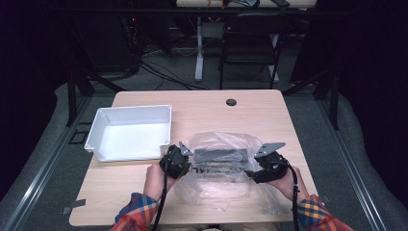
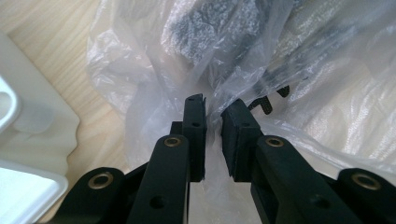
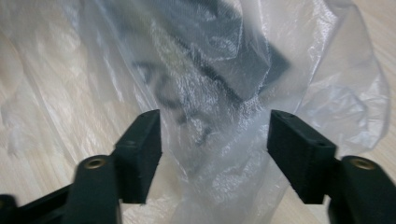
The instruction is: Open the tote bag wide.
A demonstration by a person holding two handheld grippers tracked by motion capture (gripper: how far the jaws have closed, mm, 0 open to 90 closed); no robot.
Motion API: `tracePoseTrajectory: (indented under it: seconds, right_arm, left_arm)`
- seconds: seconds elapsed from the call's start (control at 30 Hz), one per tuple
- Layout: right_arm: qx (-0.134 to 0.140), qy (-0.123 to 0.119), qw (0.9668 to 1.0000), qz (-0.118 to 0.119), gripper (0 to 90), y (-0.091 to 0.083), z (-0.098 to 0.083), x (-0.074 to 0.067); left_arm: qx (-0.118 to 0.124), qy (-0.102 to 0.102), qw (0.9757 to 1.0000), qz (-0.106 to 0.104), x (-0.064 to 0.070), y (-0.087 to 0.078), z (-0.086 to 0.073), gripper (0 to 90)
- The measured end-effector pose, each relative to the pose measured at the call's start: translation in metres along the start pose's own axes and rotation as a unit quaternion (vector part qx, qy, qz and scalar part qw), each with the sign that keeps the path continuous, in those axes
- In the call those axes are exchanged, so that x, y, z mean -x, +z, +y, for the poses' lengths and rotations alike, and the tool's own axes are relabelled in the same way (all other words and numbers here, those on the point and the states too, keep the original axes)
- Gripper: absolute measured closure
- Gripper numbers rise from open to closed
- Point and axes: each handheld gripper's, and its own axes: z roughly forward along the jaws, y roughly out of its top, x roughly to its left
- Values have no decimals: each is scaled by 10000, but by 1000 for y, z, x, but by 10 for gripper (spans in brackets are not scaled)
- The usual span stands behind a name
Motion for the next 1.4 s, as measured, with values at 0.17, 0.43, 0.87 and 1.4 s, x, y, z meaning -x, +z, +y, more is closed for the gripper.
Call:
tracePoseTrajectory:
  seconds: [0.17, 0.43, 0.87, 1.4]
  right_arm:
    - [-243, -70, 9995, -188, 732, 11, -1, -1]
    - [-154, 19, 9987, -494, 900, 12, 0, 3]
    - [-258, -421, 9988, 6, 356, 10, 3, -12]
    - [-120, -218, 9962, -836, 890, 14, 10, 6]
  left_arm:
    - [69, -70, 9999, 62, -3, 0, 0, 806]
    - [205, -180, 9995, 149, -10, -2, 0, 807]
    - [372, -271, 9987, 229, -12, -3, 2, 802]
    - [382, -21, 9983, 443, -9, 4, 8, 795]
